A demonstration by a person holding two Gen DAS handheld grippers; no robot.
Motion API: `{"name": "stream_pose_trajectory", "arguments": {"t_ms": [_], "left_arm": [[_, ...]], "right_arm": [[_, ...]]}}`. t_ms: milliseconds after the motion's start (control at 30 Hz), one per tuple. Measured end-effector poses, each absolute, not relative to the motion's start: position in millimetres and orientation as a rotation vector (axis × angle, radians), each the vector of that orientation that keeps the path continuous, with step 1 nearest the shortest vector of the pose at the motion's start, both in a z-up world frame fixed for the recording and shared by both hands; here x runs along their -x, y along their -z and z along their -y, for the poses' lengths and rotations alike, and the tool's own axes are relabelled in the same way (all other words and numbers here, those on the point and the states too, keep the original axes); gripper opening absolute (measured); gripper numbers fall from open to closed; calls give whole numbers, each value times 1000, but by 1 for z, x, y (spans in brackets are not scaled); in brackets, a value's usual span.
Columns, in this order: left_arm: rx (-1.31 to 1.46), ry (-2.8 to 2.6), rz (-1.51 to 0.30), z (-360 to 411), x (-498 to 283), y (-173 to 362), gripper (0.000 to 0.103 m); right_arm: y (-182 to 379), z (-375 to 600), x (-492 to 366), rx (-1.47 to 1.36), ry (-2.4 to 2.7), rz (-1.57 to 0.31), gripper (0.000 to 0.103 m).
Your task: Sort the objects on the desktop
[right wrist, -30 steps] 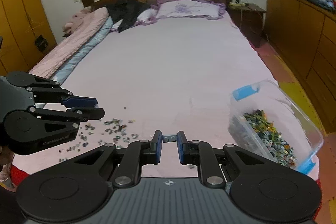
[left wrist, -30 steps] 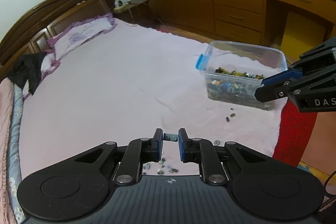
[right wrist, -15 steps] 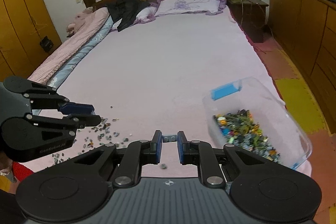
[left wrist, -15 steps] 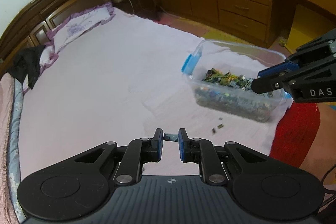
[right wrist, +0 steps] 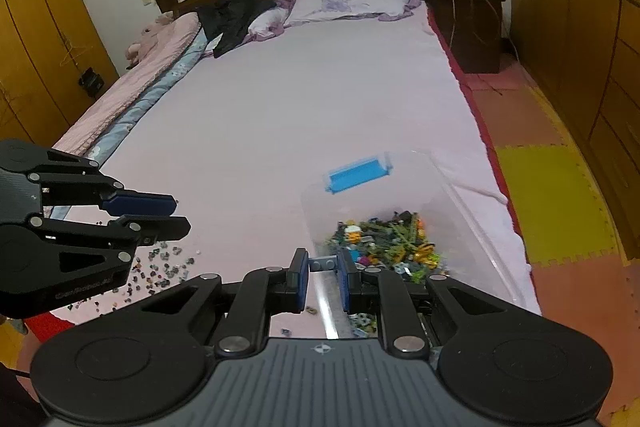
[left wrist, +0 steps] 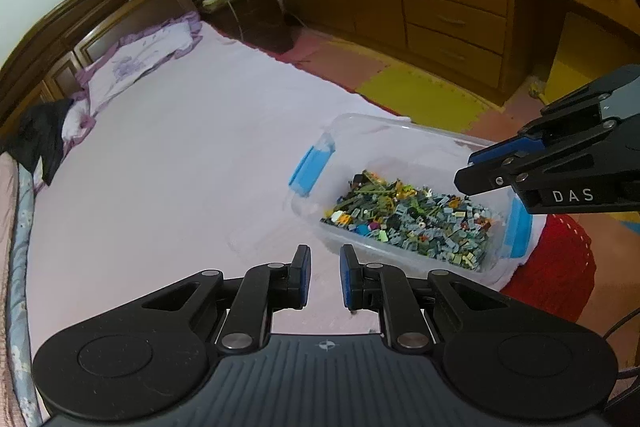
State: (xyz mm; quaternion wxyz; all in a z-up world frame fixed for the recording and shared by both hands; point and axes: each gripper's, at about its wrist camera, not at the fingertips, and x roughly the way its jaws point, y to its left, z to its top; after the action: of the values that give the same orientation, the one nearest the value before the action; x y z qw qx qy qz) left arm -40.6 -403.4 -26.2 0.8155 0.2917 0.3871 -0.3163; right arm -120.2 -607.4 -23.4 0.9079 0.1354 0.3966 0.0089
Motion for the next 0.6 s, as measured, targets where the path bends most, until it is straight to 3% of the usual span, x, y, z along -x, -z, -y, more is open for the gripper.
{"name": "stream_pose_trajectory", "arguments": {"t_ms": [200, 333, 600], "left_arm": [[-619, 637, -922, 405, 38, 50, 19], [-521, 579, -1057, 394, 26, 80, 37], [149, 280, -1473, 361, -24, 199, 41]], "right_arm": [[35, 622, 123, -309, -3, -827, 17], [49, 622, 122, -330, 18, -848, 17], [74, 611, 118, -270, 65, -901, 17]]}}
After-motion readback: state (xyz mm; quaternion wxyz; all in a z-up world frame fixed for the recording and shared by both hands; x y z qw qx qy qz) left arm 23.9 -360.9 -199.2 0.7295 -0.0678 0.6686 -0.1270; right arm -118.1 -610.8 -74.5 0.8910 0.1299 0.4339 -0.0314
